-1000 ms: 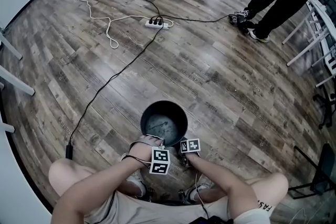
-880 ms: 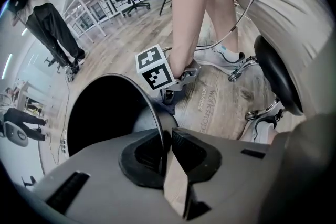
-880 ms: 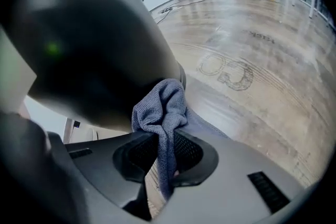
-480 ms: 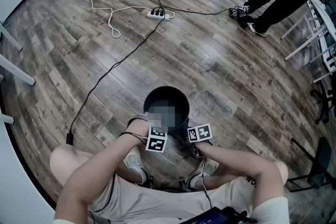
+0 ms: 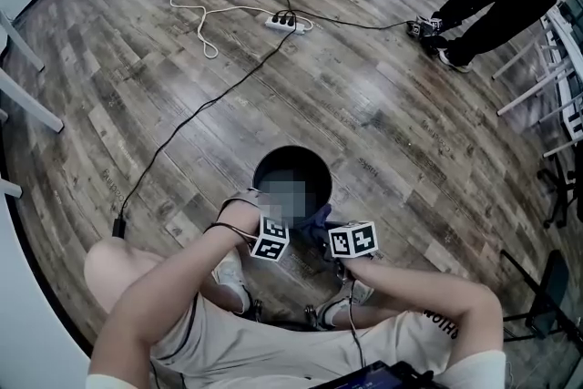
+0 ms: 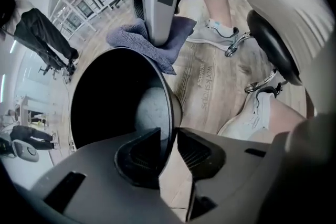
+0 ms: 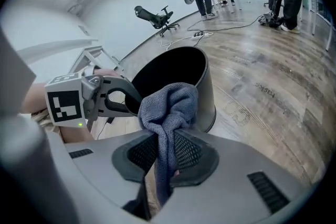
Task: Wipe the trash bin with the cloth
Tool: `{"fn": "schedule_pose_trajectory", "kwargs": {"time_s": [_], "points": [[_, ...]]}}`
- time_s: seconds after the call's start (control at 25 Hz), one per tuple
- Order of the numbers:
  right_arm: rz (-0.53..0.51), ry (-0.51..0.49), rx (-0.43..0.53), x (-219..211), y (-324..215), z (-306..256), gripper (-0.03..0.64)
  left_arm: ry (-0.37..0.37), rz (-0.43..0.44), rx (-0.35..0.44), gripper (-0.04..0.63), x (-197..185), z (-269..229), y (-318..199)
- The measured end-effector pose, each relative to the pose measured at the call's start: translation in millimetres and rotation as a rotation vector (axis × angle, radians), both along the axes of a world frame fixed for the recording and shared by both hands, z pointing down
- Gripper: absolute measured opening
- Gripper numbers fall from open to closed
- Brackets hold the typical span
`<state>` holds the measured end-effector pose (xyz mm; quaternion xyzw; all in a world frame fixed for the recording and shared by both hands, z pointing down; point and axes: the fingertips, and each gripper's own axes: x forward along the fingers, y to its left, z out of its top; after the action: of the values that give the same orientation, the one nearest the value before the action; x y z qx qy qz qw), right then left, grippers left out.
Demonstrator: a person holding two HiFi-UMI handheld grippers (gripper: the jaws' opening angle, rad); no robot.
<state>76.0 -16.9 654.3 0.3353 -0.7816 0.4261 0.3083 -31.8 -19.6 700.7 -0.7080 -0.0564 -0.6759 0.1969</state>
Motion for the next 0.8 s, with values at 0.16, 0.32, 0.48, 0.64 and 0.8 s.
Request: {"fn": "schedule_pose_trajectory", "kwargs": {"time_s": [0.16,0.32,0.48,0.64,0.8], "points": [[0.002,0.027,-0.026,1,0,23,0.064,0.001,0.030,-0.012,0.094,3,-1,8],[0.018,0.070,-0.040,16,-6,62,0.064,0.037,0.058,-0.027,0.065,19,-4,22],[-0.012,0.125,-0.020,25,-12,107,0.064,0.075,0.036,-0.061,0.041,34,-8,32],[-0.004,0.167,-0.007,33,-19,157,0.064,0.091,0.009,-0.066,0.040,40,-8,32],[0.069,0.176,-0.057,38,-23,204,0.064,0.105,-0.035,-0.064,0.040,48,-9,28]]}}
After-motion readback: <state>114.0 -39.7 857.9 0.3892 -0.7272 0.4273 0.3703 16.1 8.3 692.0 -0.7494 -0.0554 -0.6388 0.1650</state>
